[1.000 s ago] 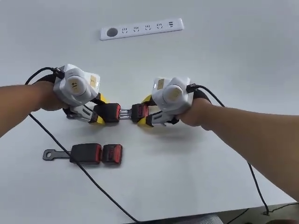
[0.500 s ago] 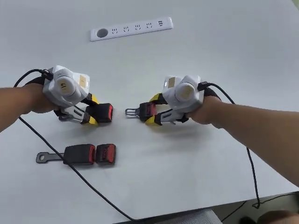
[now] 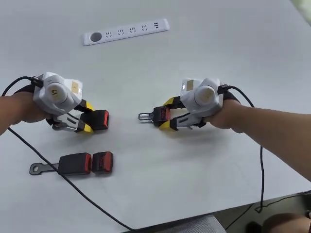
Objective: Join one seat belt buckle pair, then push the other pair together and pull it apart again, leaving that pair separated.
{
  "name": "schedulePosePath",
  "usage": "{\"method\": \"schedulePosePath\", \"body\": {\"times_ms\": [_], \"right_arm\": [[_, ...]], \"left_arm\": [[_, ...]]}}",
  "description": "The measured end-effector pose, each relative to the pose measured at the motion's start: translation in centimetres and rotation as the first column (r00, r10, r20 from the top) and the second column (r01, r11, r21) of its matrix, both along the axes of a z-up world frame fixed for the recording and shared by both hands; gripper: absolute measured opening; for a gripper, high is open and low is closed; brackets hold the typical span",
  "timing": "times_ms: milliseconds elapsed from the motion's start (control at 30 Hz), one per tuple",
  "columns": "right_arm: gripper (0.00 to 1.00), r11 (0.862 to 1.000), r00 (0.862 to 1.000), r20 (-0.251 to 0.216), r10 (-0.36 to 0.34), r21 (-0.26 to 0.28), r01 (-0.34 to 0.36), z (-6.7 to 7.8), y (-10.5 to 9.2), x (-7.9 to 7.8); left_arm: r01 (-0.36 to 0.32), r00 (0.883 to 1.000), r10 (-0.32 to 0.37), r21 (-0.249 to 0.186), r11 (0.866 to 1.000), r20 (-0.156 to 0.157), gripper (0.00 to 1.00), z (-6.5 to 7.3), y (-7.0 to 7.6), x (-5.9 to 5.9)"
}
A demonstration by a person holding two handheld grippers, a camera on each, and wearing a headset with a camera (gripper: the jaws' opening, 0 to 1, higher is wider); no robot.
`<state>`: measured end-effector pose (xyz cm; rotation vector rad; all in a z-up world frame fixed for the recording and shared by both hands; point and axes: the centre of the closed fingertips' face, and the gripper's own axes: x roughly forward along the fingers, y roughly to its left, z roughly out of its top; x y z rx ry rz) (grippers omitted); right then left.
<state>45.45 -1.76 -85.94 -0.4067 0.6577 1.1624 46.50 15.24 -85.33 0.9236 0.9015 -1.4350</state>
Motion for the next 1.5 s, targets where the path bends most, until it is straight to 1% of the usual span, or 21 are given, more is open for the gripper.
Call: {"method": "schedulePosePath", "body": {"times_ms": [233,267,333,367,500,600,633,833,900,967,1000,1067,1100,1133,1200,1267,1333,1400,1433,1467,1500], "right_arm": [[0.36,1.0,1.0,-0.018,-0.018,-0.011,0.018,-1.1,-2.5,-0.8],[0.36,1.0,1.0,-0.021,-0.022,-0.013,0.021,-1.3,-2.6,-0.5],[0.36,0.999,0.999,-0.019,-0.029,-0.015,0.029,-2.3,-2.3,2.0],[0.36,0.999,0.999,-0.015,-0.03,-0.014,0.03,-1.5,-3.5,-0.1],[0.36,0.999,0.999,-0.014,-0.04,-0.009,0.04,-1.4,-4.4,-0.4],[0.36,0.999,0.999,-0.016,-0.047,-0.006,0.047,-2.5,-3.4,2.3],[0.36,0.998,0.998,-0.017,-0.055,0.003,0.056,-1.4,-4.6,-0.2],[0.37,0.998,0.998,0.001,-0.062,-0.017,0.062,-0.8,-4.5,-0.5],[0.43,0.993,0.993,0.003,-0.116,-0.033,0.116,-0.5,-4.9,-0.3],[0.53,0.986,0.987,-0.005,-0.16,0.034,0.16,0.8,-4.6,-0.4],[0.56,0.978,0.981,-0.018,-0.195,0.067,0.196,1.4,-4.4,0.0],[0.61,0.973,0.974,0.037,-0.223,0.063,0.22,2.1,-5.2,0.2],[0.63,0.97,0.971,0.032,-0.237,0.066,0.235,2.2,-5.4,0.0],[0.65,0.963,0.966,0.015,-0.26,0.076,0.258,2.4,-5.5,0.0],[0.72,0.956,0.958,0.035,-0.286,0.08,0.282,2.8,-5.8,0.2],[0.77,0.944,0.946,0.042,-0.322,0.085,0.318,3.1,-6.1,0.1],[0.82,0.93,0.931,0.048,-0.361,0.092,0.356,3.5,-6.5,0.0],[0.84,0.917,0.917,0.069,-0.393,0.107,0.385,4.2,-6.7,-0.2],[0.85,0.909,0.909,0.073,-0.41,0.114,0.401,4.6,-6.9,-0.8],[0.86,0.905,0.903,0.083,-0.421,0.112,0.411,4.8,-7.0,-0.9],[0.88,0.894,0.89,0.101,-0.444,0.121,0.432,5.2,-7.2,-1.1]], "left_arm": [[-0.008,1.0,0.008,0.003,1.0,-0.002,0.34,0.0,0.1,0.0],[-0.009,1.0,0.009,0.005,1.0,-0.003,0.35,-0.1,0.1,0.1],[-0.009,1.0,0.009,0.01,1.0,-0.004,0.35,-0.1,0.1,0.1],[-0.007,1.0,0.007,0.012,1.0,-0.004,0.35,-0.1,0.1,0.1],[-0.011,1.0,0.011,0.017,1.0,0.0,0.35,0.0,0.1,0.0],[-0.008,1.0,0.008,0.026,1.0,0.003,0.35,0.0,0.0,-0.1],[-0.009,1.0,0.008,0.03,1.0,0.004,0.35,0.0,0.0,-0.1],[-0.043,0.999,0.043,0.055,0.998,0.004,0.36,0.1,-0.1,-0.2],[-0.088,0.996,0.089,0.069,0.994,-0.013,0.37,0.2,-0.3,-0.5],[-0.148,0.989,0.149,0.045,0.988,-0.021,0.43,0.5,-0.7,-0.5],[-0.159,0.987,0.159,0.007,0.987,-0.01,0.44,1.1,-1.2,-0.2],[-0.195,0.981,0.195,-0.023,0.981,0.021,0.44,2.1,-1.2,0.3],[-0.218,0.975,0.219,-0.037,0.975,0.024,0.46,2.4,-1.2,0.5],[-0.259,0.965,0.26,-0.059,0.964,0.019,0.51,3.0,-1.3,0.6],[-0.319,0.946,0.323,-0.098,0.943,0.024,0.6,3.8,-1.5,1.0],[-0.383,0.918,0.393,-0.143,0.912,0.044,0.68,4.9,-1.5,1.6],[-0.456,0.879,0.475,-0.208,0.865,0.049,0.76,6.3,-1.7,2.1],[-0.521,0.831,0.552,-0.247,0.817,0.07,0.84,7.5,-1.3,2.3],[-0.548,0.808,0.587,-0.295,0.783,0.056,0.83,8.5,-1.5,2.0],[-0.558,0.793,0.606,-0.334,0.76,0.054,0.82,9.2,-1.5,1.9],[-0.568,0.767,0.638,-0.391,0.724,0.067,0.83,10.3,-1.4,1.8]]}}
